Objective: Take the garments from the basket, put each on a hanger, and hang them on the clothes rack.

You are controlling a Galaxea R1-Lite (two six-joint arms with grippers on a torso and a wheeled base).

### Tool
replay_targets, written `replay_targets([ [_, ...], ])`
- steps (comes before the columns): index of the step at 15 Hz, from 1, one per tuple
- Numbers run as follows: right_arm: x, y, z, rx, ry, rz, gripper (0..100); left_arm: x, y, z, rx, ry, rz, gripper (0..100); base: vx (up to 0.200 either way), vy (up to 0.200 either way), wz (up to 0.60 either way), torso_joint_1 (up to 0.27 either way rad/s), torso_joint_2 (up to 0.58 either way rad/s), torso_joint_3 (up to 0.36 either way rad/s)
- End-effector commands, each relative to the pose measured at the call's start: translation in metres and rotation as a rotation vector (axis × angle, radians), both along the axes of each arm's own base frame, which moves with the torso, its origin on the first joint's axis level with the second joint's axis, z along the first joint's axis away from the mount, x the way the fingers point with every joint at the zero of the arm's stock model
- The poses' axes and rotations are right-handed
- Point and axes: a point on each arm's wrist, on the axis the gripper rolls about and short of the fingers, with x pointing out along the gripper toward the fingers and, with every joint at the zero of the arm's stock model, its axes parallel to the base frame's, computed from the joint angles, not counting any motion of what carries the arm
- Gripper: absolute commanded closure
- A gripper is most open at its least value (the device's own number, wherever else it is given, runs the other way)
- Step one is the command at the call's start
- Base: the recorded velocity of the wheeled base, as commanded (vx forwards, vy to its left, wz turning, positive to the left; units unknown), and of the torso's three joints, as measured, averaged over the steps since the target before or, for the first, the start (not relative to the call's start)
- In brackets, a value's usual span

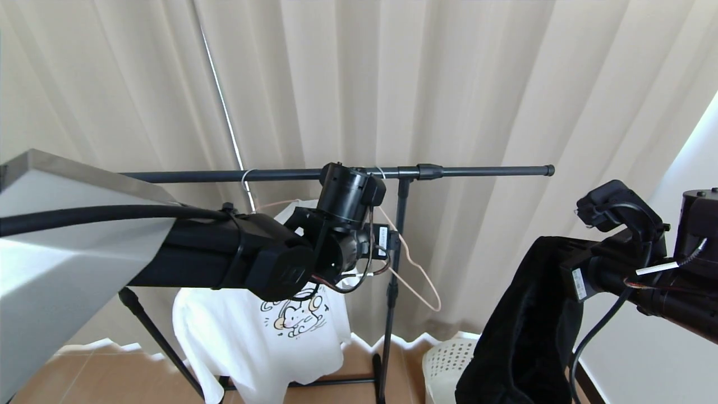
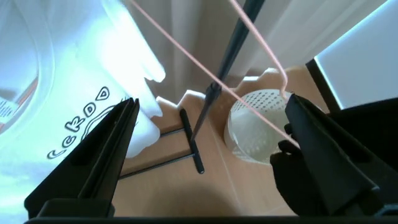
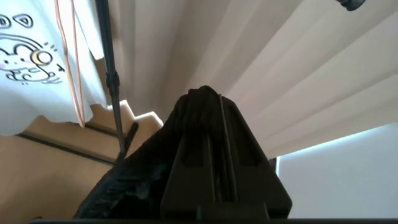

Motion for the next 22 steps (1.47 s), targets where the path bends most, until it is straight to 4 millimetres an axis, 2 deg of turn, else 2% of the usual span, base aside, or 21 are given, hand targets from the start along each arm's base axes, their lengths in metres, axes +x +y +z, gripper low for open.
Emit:
replay_targets([
  [1, -0.001, -0.001, -0.002, -0.003, 0.006, -0.004, 100, 0.015, -0.012, -0.022, 0.002, 0.004, 0.002, 0, 0.0, 0.0, 0.0, 0.0, 0.0, 0.0],
  [6, 0.0, -0.002, -0.002, -0.004, 0.008, -0.006, 100, 0.042, -0.023, -0.037, -0.048, -0.057, 0.026, 0, 0.0, 0.0, 0.0, 0.0, 0.0, 0.0],
  [10, 0.001, -0.001, -0.003, -0.003, 0.006, -0.004, 100, 0.051, -0.027, -0.047, -0.051, -0.09, 0.057, 0, 0.0, 0.0, 0.0, 0.0, 0.0, 0.0],
  [17, -0.001, -0.001, -0.001, -0.001, 0.0, -0.003, 100, 0.045, -0.021, -0.061, 0.027, -0.064, 0.087, 0, 0.0, 0.0, 0.0, 0.0, 0.0, 0.0],
  [22, -0.003, -0.002, -0.002, -0.001, 0.0, -0.002, 100, 0.025, -0.007, -0.057, 0.095, -0.04, 0.064, 0, 0.0, 0.0, 0.0, 0.0, 0.0, 0.0],
])
